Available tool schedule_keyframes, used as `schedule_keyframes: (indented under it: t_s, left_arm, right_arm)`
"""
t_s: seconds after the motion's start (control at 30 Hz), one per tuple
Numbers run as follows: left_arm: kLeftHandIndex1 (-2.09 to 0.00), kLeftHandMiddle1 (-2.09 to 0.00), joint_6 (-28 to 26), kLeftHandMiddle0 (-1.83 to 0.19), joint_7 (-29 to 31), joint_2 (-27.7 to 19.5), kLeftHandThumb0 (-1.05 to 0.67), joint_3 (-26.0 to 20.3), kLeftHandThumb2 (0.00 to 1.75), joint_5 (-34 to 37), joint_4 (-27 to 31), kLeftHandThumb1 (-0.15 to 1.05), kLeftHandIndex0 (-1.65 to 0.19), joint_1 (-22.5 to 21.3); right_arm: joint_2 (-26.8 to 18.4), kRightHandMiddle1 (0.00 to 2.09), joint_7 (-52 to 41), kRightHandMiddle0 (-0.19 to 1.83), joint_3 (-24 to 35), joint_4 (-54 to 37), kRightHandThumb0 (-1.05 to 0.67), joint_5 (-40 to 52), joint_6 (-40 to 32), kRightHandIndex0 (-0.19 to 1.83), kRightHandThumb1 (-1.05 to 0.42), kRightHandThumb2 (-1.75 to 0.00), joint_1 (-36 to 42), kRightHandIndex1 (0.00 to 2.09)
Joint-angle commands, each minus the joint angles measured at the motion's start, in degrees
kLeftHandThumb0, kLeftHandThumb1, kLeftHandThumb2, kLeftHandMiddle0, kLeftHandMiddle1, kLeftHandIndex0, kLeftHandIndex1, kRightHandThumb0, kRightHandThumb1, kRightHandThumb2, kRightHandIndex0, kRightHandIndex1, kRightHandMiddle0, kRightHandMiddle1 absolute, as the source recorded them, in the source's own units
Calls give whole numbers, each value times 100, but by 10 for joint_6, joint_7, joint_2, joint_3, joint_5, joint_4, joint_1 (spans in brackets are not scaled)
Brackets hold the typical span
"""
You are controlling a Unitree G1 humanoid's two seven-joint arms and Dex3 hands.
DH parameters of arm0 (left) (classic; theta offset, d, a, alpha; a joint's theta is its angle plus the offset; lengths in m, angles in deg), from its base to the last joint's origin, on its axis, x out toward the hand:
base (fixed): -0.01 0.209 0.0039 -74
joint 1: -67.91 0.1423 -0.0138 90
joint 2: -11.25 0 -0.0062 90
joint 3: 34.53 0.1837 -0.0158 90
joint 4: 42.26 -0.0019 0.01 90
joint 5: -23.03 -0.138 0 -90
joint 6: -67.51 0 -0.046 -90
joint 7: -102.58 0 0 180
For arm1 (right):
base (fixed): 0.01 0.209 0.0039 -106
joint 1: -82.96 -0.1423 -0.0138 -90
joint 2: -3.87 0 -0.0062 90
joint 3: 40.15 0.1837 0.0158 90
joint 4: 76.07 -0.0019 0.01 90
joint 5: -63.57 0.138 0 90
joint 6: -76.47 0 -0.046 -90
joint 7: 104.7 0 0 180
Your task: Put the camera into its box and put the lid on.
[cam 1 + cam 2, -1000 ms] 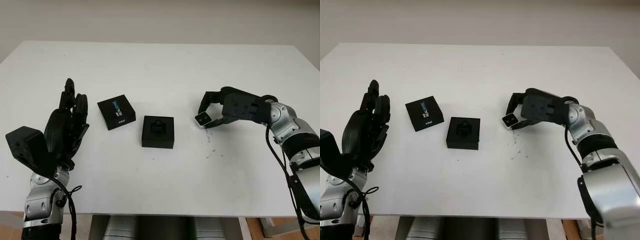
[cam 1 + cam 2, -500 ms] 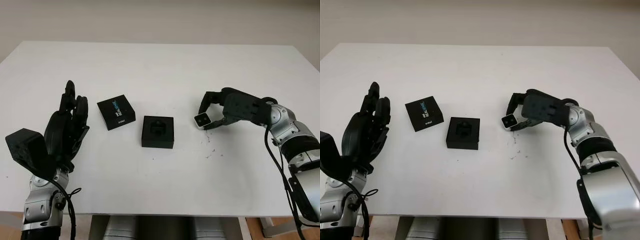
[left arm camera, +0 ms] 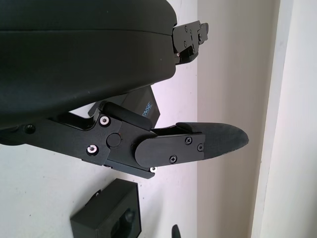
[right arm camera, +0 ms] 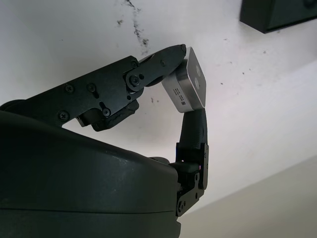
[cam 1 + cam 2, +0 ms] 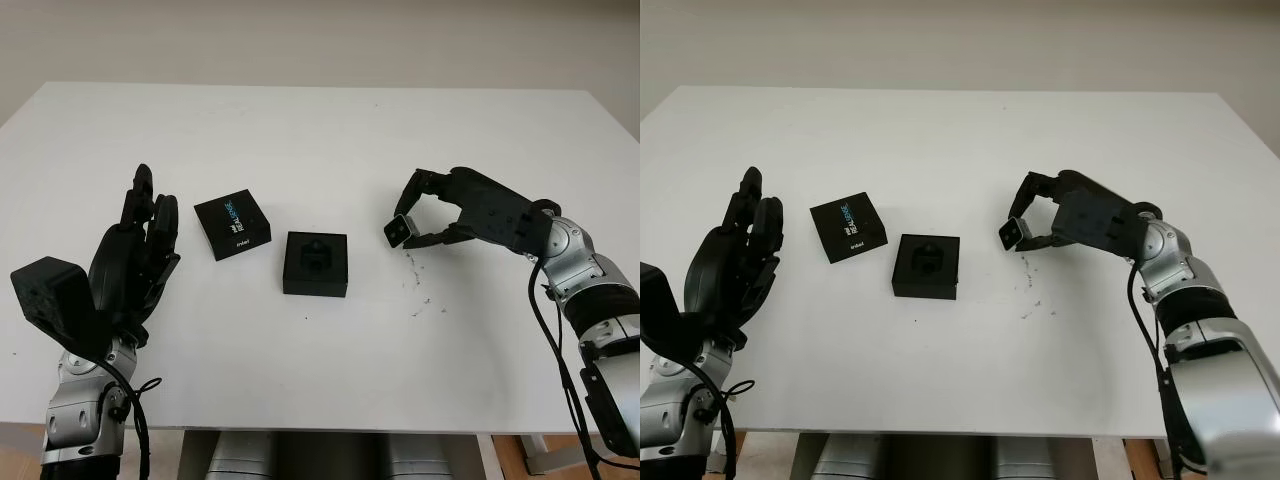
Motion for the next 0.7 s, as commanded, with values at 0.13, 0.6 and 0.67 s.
schedule_keyframes:
  t_s: [0.13, 0.6, 0.67]
  left_arm:
    - [0, -2, -6, 19, 0, -6, -71, -4, 50, 2, 12, 105, 19, 0]
    - [0, -2, -1, 19, 5, -7, -70, -6, 51, 3, 14, 105, 19, 4]
    - [0, -1, 0, 19, 4, -6, -69, -7, 51, 3, 14, 105, 19, 6]
  right_arm:
    - [6, 146, -10, 31, 29, -59, -37, 37, -20, 25, -94, -6, 25, 4]
    - [64, 163, -24, 30, 75, -220, -42, 126, -101, 23, -93, -5, 96, 4]
    - [87, 170, -28, 29, 85, -260, -43, 154, -127, 22, -93, -5, 115, 4]
